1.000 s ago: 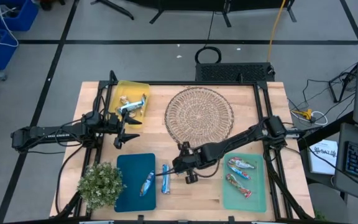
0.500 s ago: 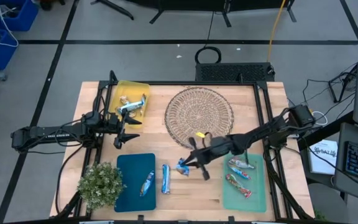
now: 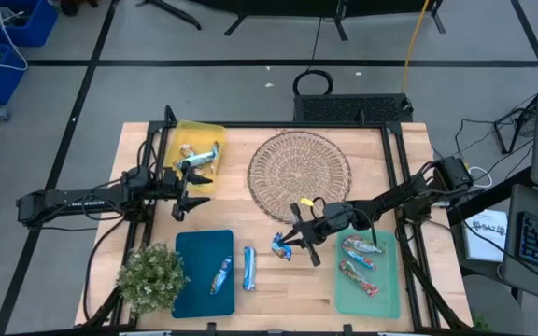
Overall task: Pick and place Granola Bars by type
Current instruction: Put the blue granola bar into the blue bin
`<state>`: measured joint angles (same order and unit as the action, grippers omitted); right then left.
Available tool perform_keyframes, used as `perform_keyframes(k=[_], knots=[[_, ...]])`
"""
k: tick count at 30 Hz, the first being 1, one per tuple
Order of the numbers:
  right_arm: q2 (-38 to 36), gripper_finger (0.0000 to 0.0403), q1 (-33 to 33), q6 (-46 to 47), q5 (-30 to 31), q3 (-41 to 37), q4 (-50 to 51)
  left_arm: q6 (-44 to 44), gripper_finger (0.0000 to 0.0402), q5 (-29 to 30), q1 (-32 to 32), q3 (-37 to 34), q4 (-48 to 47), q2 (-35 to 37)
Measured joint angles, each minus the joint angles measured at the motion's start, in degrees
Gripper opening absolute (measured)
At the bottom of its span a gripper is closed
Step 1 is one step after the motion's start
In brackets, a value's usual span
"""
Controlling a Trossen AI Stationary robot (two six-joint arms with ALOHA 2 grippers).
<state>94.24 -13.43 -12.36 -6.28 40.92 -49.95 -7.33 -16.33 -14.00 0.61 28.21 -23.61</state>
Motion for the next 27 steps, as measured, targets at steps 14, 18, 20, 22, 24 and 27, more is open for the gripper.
perform_keyframes(k=[14, 18, 20, 22, 24, 27], knots=[[-0.44, 0.0000, 7.84, -0.39, -4.72, -3.43, -5.38, -9.35, 0.0282, 7.11, 0.46, -0.01, 1.44, -0.37], [-0.44, 0.0000, 10.18, -1.18, -6.97, -3.43, -5.60, -7.28, 0.0282, 9.59, 3.19, -0.04, 7.77, -4.02], [-0.44, 0.0000, 10.92, -1.35, -8.65, -3.43, -6.87, -4.96, 0.0282, 10.87, 5.06, -0.04, 11.75, -7.07], [-0.44, 0.0000, 11.66, -1.28, -11.94, -3.43, -9.45, -2.31, 0.0282, 12.05, 7.01, -0.04, 15.28, -10.55], [-0.43, 0.0000, 12.35, 0.00, -15.53, -3.43, -11.91, -0.24, 0.0282, 13.87, 8.81, -0.04, 18.82, -14.30], [-0.42, 0.0000, 12.74, 2.11, -19.18, -3.43, -14.78, 1.64, 0.0282, 17.19, 10.89, 0.65, 21.34, -20.06]])
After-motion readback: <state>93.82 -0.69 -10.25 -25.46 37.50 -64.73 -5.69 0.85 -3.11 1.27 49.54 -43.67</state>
